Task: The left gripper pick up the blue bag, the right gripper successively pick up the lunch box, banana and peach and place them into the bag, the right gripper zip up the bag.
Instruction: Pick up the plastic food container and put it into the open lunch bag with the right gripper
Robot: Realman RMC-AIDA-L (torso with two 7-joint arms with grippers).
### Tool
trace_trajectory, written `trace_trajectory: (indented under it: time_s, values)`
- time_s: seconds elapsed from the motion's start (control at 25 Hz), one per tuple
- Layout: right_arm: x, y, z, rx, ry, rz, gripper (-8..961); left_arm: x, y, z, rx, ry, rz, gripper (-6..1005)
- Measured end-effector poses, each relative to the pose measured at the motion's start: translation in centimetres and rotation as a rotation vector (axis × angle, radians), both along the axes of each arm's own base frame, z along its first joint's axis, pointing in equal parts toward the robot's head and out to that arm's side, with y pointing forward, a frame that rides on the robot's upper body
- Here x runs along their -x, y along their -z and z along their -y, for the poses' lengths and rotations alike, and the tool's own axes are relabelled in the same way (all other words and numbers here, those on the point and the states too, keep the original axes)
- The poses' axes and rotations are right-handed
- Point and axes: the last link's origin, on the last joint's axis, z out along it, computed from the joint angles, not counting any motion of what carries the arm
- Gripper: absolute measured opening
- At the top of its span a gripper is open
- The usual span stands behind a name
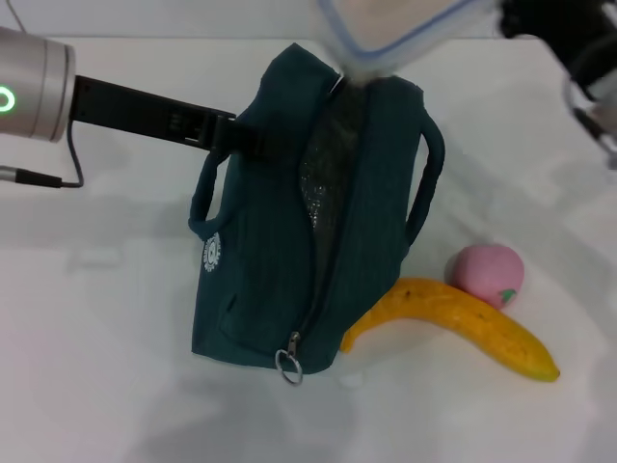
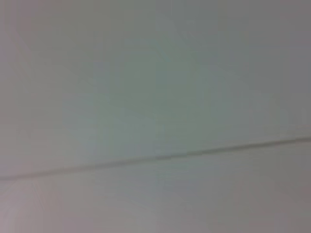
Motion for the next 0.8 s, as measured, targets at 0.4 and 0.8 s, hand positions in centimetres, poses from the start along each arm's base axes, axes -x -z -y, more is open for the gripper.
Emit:
trace_trajectory:
  time_s: [0.4, 0.8]
  values:
    - [-0.8, 2.5, 1.5, 0.024, -0.034, 0.172, 93, 0.5, -0.2, -0.1, -0.018, -0.009, -0.012, 49]
    - [-5.9, 0.1, 3.4, -0.067, 0.061, 0.215, 94, 0.9, -0.4, -0.5, -0.040, -0.008, -0.041, 49]
